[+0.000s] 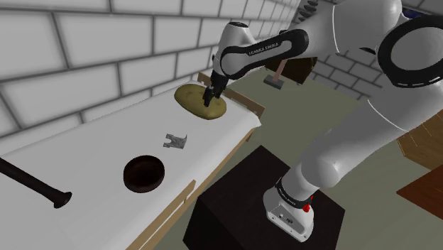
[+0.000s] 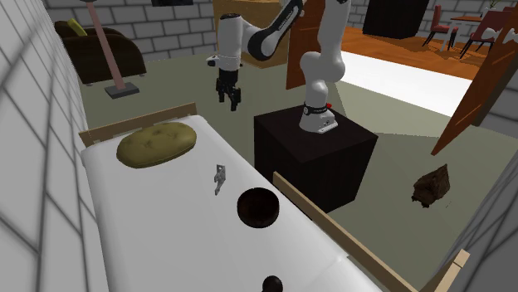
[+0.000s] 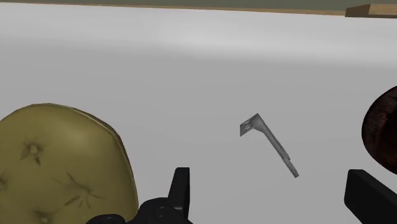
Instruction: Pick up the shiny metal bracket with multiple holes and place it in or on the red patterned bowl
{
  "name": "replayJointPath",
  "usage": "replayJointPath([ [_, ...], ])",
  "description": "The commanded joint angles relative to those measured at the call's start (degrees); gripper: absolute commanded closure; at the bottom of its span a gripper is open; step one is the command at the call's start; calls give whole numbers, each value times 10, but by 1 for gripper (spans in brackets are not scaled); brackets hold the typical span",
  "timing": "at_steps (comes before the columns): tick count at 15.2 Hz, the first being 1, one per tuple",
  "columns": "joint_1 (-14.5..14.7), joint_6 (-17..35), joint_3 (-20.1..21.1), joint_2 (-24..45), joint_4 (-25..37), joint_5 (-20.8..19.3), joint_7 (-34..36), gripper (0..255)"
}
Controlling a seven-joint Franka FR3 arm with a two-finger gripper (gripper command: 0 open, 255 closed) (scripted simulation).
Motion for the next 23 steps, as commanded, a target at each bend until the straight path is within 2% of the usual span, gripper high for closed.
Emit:
replayJointPath([
  [1,3,28,1,41,8,3,-6,0],
  [10,12,123,12,235,77,17,-33,0],
  [18,17,170,27,409,178,20,-52,0],
  [23,18,193,27,449,194,18,-52,0],
])
